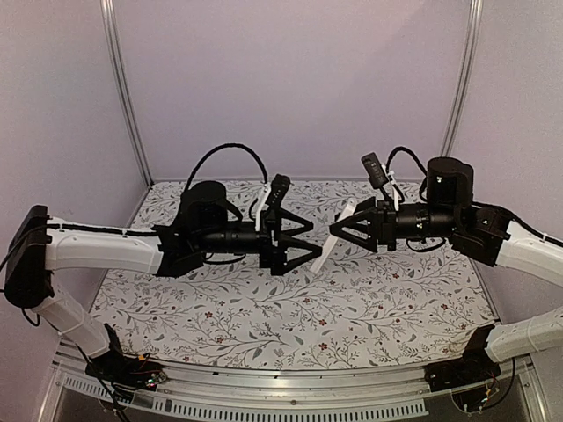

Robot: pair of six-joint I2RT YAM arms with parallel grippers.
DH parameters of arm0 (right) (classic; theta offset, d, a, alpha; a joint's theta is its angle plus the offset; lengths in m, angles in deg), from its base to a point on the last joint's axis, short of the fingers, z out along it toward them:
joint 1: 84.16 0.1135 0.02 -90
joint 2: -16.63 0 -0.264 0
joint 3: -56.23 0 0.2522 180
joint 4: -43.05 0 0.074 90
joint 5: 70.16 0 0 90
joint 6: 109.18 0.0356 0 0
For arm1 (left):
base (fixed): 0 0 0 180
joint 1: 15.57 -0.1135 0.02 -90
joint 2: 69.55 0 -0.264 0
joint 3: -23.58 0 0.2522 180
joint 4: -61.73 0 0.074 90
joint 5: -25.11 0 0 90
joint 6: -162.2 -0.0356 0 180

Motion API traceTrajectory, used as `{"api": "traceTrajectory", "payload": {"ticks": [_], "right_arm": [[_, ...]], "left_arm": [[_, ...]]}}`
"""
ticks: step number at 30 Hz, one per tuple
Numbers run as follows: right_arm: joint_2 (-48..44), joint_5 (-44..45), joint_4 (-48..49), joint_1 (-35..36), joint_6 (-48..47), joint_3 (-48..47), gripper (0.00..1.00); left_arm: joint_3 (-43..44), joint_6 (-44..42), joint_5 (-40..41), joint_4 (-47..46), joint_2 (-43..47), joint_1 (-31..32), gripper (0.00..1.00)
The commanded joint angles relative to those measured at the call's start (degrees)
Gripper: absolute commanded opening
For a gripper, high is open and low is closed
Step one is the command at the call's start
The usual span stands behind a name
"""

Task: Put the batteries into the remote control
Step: Pass from the left arm to the right, then place the remote control at the center of the board.

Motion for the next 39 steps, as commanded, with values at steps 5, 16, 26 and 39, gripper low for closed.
{"api": "traceTrajectory", "payload": {"ticks": [5, 16, 26, 39], "right_arm": [[9.7, 14.1, -22.9, 0.4, -2.1, -10.7, 0.22], [29.7, 26.2, -41.7, 0.5, -3.0, -25.9, 0.2], [43.8, 29.9, -44.8, 1.1, -3.7, -30.2, 0.22], [61.4, 34.1, -51.3, 1.2, -4.1, -45.2, 0.26]], "left_arm": [[-7.1, -3.6, 28.2, 17.7, 14.1, -4.6, 1.0], [-13.4, -2.3, 43.5, 22.4, 19.7, -6.6, 0.99], [-17.2, -2.9, 43.5, 18.2, 19.5, -6.9, 1.0], [-20.7, -3.4, 45.3, 14.3, 18.6, -7.7, 1.0]]}}
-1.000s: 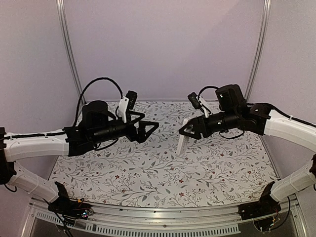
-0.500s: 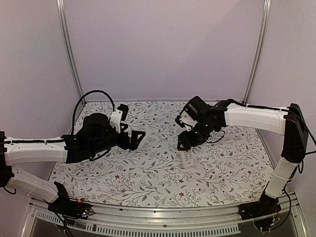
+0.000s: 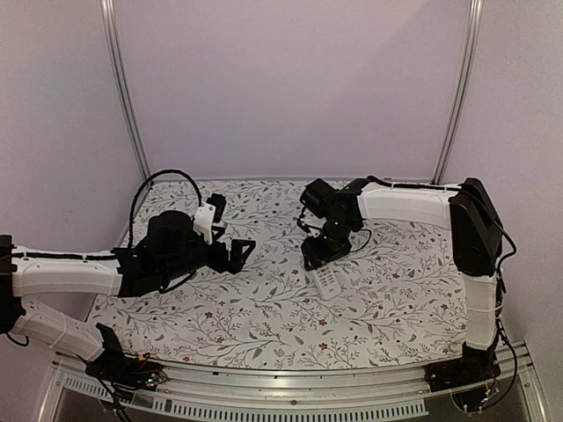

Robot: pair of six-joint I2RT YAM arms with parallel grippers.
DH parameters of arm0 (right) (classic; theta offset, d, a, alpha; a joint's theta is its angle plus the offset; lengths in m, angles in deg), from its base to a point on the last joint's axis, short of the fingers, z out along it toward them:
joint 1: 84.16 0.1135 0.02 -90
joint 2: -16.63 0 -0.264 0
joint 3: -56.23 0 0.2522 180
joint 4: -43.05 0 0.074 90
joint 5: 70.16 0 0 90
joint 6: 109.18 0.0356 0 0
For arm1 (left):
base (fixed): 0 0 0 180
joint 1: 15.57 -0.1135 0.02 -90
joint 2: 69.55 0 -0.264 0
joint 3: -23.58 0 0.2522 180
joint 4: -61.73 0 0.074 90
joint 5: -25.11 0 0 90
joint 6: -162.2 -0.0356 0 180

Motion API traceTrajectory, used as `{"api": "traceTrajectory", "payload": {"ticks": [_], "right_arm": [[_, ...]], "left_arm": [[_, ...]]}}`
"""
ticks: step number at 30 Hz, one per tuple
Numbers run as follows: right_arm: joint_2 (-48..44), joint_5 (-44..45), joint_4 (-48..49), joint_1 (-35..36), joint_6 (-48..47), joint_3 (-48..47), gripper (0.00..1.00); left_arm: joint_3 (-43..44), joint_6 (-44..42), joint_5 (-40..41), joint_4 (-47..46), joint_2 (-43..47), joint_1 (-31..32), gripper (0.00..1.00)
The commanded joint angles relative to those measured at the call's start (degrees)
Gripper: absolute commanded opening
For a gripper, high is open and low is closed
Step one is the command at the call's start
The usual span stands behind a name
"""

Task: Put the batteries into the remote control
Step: Place the remote control at the center of the board, then move the remote control to the center of the board.

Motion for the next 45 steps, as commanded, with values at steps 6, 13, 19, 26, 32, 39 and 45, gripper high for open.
{"api": "traceTrajectory", "payload": {"ticks": [6, 13, 19, 26, 32, 39, 45], "right_arm": [[10.6, 5.9, -4.0, 0.5, 0.8, -8.2, 0.3], [12.5, 4.0, -3.6, 0.4, 2.0, -9.5, 0.48], [11.1, -0.2, -1.4, 0.4, 2.5, -8.0, 0.62], [8.5, -1.1, 1.0, 0.0, 2.7, -6.8, 0.79], [-2.0, -1.7, 8.3, -3.6, 2.2, 4.4, 0.81], [-13.7, 9.1, 12.7, -7.9, -1.7, 17.3, 0.8], [-12.7, 15.8, 10.9, -7.9, -4.3, 18.5, 0.8]], "left_arm": [[-1.1, -0.6, 2.9, -3.2, -1.5, -2.9, 1.0], [-2.1, -0.5, 1.9, -5.6, -2.4, -4.2, 1.0], [-2.1, -0.8, 1.4, -5.7, -2.5, -4.8, 1.0], [-2.0, -1.1, 0.6, -5.7, -2.3, -5.4, 0.99], [-1.1, -1.2, 0.0, -4.0, -2.5, -5.4, 0.99], [-0.5, -1.3, 0.2, -2.2, -1.8, -5.5, 1.0], [1.3, -1.4, 0.2, -0.2, -2.0, -5.5, 1.0]]}}
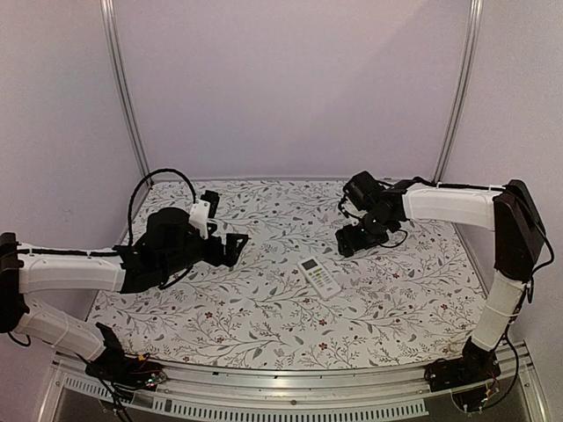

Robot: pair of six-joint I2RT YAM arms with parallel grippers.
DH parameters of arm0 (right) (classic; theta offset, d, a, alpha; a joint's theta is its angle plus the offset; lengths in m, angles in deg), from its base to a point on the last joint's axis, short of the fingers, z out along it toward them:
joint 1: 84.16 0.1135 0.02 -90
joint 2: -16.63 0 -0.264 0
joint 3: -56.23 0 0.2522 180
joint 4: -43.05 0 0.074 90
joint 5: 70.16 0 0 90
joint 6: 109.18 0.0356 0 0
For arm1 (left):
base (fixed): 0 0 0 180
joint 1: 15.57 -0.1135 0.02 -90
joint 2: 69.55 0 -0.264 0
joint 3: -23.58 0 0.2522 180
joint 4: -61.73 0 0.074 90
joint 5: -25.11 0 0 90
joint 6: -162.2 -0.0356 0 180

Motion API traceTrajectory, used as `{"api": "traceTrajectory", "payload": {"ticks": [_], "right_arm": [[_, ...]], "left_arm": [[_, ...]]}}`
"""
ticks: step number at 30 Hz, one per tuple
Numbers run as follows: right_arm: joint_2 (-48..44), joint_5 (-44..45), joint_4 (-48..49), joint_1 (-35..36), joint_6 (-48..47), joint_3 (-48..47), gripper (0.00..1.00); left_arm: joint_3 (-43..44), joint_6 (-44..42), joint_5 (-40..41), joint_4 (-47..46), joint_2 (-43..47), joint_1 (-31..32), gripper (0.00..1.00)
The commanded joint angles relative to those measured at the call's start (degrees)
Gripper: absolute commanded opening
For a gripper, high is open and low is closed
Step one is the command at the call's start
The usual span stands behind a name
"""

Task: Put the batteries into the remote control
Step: Move the remote control to the center of the board.

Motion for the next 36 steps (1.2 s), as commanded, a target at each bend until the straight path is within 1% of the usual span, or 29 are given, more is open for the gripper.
{"api": "traceTrajectory", "payload": {"ticks": [1, 6, 11, 16, 24, 30, 33, 36], "right_arm": [[1.5, 6.8, -0.1, 0.8, -2.8, 1.5, 0.81], [4.2, 10.9, -1.3, 2.2, -4.5, 1.4, 0.85], [7.0, 10.6, -1.4, 3.8, -5.5, 1.8, 0.86], [8.0, 6.2, 0.1, 4.7, -5.7, 2.9, 0.87], [7.7, -4.5, 1.8, 6.7, -5.6, 4.0, 0.9], [6.6, -12.1, 4.3, 7.4, -4.3, 6.6, 0.94], [5.1, -13.3, 5.3, 7.4, -3.6, 8.0, 0.96], [3.1, -12.9, 5.7, 7.4, -3.5, 9.3, 0.96]], "left_arm": [[2.4, -0.9, -0.5, 2.3, -0.2, -0.9, 1.0], [2.9, -0.9, -0.6, 2.6, -0.4, -0.9, 1.0], [3.1, -0.3, -0.6, 2.4, -0.6, -0.9, 0.99], [3.2, 0.6, -1.6, 1.5, -0.8, -0.9, 1.0], [3.6, 0.9, -1.7, 2.2, -1.2, -0.8, 0.99], [4.3, 0.8, -1.7, 2.9, -1.3, -0.8, 1.0], [5.6, 1.1, -2.1, 4.6, -1.9, -0.9, 1.0], [8.2, 2.4, -2.5, 8.5, -3.2, -1.0, 1.0]]}}
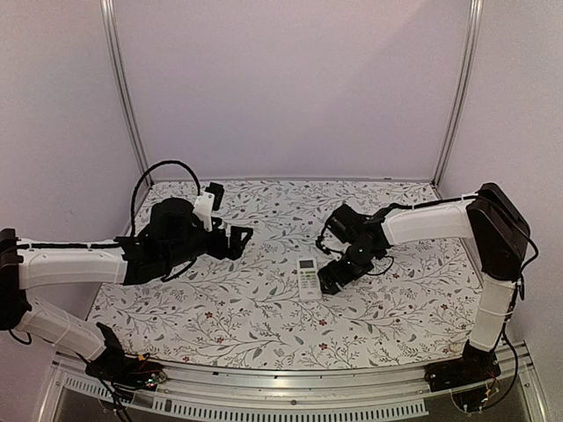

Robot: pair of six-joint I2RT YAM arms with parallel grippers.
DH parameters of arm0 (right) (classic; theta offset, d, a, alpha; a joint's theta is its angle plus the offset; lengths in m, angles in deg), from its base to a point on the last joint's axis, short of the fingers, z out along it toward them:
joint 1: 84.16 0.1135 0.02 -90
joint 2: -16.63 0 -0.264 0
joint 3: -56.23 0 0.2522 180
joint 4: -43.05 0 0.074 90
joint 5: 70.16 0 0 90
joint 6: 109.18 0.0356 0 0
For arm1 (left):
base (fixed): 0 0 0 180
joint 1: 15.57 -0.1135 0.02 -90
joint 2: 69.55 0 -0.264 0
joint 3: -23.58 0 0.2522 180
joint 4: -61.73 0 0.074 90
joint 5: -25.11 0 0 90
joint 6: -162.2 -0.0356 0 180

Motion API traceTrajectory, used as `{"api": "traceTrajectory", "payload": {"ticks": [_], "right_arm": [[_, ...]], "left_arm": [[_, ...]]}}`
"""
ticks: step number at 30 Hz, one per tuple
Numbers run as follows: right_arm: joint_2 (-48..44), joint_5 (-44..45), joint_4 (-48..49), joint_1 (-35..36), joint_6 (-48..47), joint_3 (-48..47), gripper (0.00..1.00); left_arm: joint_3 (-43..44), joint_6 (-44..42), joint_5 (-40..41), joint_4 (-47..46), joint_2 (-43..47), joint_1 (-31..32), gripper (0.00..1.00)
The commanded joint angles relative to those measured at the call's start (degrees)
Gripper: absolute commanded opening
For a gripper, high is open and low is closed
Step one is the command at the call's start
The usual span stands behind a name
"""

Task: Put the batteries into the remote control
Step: Move the remote control to the center of the board, then reset both arms

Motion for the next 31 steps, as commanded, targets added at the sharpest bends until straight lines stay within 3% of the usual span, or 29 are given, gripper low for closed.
{"api": "traceTrajectory", "payload": {"ticks": [1, 10, 18, 25, 31], "right_arm": [[-3.8, -4.5, 1.3, 0.5, 1.2, 3.2, 0.97], [-18.2, -10.4, 8.5, -3.8, 3.4, 8.8, 0.99], [-35.9, -9.6, 15.3, -14.8, 7.8, 15.9, 0.99], [-45.6, -7.8, 21.3, -19.1, 10.9, 26.9, 0.99], [-47.0, -8.7, 24.4, -19.4, 12.5, 32.1, 0.99]], "left_arm": [[4.6, 2.1, -1.7, 6.3, -2.2, -1.2, 0.99], [12.5, 7.3, -10.3, 16.9, -3.9, -5.3, 1.0], [19.5, 6.0, -4.9, 29.9, -2.7, -8.7, 1.0], [14.9, 9.0, -2.6, 30.6, -1.2, -9.5, 1.0], [9.8, 12.8, -1.8, 27.6, -0.6, -9.5, 1.0]]}}
